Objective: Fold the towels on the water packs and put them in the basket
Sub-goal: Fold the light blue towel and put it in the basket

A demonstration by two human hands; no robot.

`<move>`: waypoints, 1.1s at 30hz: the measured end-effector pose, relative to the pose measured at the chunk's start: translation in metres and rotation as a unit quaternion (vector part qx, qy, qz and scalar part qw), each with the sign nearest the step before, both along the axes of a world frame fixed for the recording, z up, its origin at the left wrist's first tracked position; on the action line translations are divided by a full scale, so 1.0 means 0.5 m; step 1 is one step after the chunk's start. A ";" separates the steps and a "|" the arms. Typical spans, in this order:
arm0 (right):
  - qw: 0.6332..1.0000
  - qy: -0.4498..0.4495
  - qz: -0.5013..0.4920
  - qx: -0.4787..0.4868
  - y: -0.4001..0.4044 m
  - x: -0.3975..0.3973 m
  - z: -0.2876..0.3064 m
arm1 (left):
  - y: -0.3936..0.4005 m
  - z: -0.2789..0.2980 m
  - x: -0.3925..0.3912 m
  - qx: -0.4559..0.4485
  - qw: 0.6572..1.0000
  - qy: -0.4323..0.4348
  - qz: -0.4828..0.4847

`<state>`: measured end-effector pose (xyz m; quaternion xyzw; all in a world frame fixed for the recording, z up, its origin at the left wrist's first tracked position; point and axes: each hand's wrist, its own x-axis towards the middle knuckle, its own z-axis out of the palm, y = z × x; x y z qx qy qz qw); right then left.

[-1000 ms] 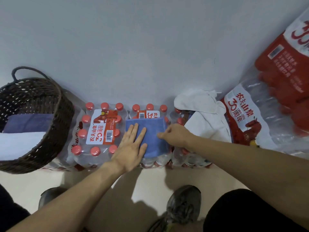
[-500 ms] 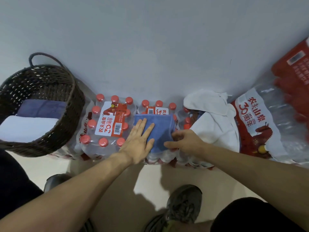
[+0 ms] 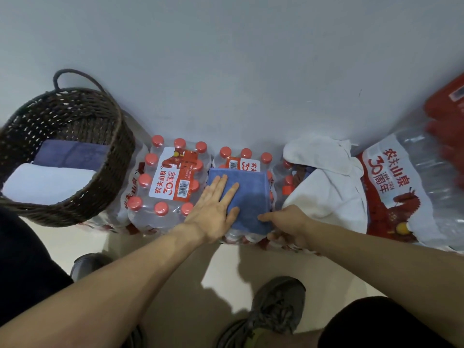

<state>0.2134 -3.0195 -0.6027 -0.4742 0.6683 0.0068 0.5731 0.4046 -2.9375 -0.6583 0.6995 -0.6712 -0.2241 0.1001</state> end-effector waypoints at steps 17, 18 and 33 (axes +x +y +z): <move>0.759 0.082 0.548 -0.343 -0.011 0.014 -0.013 | 0.059 0.061 0.010 -0.033 0.998 0.010 -0.048; 0.745 0.094 0.554 -0.360 -0.005 0.013 -0.017 | 0.065 0.054 0.009 -0.042 0.998 0.011 -0.040; 0.908 0.005 0.385 -0.164 -0.051 0.004 0.038 | -0.005 0.103 0.046 -0.073 0.994 0.079 0.029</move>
